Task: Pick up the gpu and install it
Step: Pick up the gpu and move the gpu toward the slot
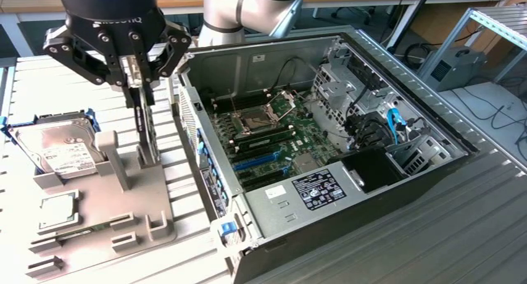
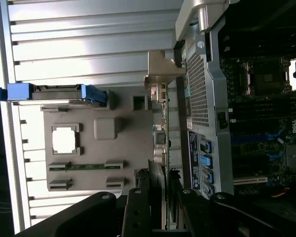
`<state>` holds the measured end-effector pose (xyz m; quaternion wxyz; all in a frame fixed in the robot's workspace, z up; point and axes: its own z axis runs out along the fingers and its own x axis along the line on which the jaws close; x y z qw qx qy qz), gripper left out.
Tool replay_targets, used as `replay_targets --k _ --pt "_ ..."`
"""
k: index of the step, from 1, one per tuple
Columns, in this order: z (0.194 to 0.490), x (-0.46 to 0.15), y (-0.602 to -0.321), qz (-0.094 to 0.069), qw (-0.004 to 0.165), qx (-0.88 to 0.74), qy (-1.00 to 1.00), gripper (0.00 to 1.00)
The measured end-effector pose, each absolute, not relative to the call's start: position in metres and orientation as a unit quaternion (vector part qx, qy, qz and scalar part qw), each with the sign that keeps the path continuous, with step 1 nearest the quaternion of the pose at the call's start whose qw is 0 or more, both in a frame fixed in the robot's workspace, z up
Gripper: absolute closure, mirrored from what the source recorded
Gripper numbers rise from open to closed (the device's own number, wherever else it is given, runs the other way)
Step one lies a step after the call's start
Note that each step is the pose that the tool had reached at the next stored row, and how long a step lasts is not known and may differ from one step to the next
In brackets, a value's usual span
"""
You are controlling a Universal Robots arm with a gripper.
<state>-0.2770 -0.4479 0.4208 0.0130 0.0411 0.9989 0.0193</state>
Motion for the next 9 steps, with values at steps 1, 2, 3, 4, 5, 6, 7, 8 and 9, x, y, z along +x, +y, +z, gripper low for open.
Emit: replay_targets --k 1,2,3,4,5,6,7,8,9 --pt "0.4208 -0.2751 -0.4479 0.019 0.013 0.041 0.999 0.73" --pt "0.4208 -0.2740 -0.4479 0.019 0.013 0.041 0.999 0.73" --pt "0.4208 -0.2727 -0.4479 0.019 0.013 0.041 0.999 0.73" --pt "0.4208 -0.2713 -0.4479 0.019 0.013 0.041 0.999 0.73" --pt "0.4208 -0.2702 -0.4479 0.019 0.013 0.041 0.999 0.73" --pt "0.4208 -0.2691 -0.4479 0.019 0.013 0.041 0.999 0.73" --pt "0.4208 -0.2682 -0.4479 0.019 0.013 0.041 0.999 0.73" --pt "0.4208 -0.2671 -0.4479 0.019 0.013 0.041 0.999 0.73" --pt "0.4208 -0.2659 -0.4479 0.019 0.013 0.041 0.999 0.73"
